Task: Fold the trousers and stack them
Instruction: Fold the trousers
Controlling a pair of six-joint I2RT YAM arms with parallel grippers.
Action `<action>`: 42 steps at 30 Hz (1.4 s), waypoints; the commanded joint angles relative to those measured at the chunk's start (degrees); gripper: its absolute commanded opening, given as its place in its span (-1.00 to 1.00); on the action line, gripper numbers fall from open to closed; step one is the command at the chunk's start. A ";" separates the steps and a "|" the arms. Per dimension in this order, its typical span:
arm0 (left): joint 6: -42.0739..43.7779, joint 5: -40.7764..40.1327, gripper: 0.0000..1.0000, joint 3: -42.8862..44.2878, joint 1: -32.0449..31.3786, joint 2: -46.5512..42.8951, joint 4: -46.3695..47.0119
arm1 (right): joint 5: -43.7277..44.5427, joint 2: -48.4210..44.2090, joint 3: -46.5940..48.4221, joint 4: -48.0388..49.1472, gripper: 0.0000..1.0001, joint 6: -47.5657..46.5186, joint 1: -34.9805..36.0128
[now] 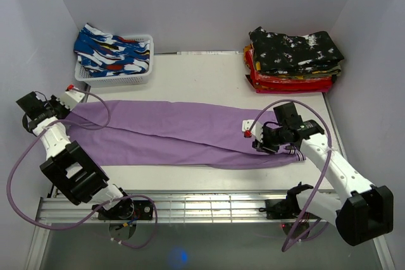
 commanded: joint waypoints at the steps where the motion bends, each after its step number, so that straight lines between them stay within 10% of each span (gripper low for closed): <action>1: 3.46 0.42 -1.00 -2.99 0.24 -3.59 0.23 | 1.44 4.37 -0.50 0.94 -0.06 -0.51 0.05; 4: 2.50 -0.20 -1.00 -2.03 0.24 -2.89 -0.82 | 0.73 8.86 0.12 1.38 0.30 -1.03 0.14; 9: 1.88 -0.37 -1.00 0.61 0.15 -1.13 -1.97 | 4.41 14.14 -2.86 1.73 0.29 -5.59 0.32; 17: 1.79 -0.29 -1.00 1.14 -0.02 0.01 -2.32 | 16.19 12.57 -10.34 12.02 -0.80 -7.01 -4.60; 34: 2.49 8.32 -1.00 1.05 -6.08 -0.43 -16.97 | 14.79 10.45 -1.64 -1.16 -0.85 -31.00 -44.50; 36: 3.98 8.94 -1.00 0.97 -7.14 -0.25 -19.79 | 12.70 11.24 1.08 -3.61 -0.71 -30.83 -44.51; 38: 5.04 9.12 -1.00 0.53 -7.84 -0.25 -22.97 | 7.62 10.99 3.19 -7.05 0.06 -28.91 -43.20; 42: 6.54 8.68 -1.00 -0.17 -8.72 0.19 -27.36 | 2.67 8.09 6.36 -8.11 0.41 -21.53 -35.30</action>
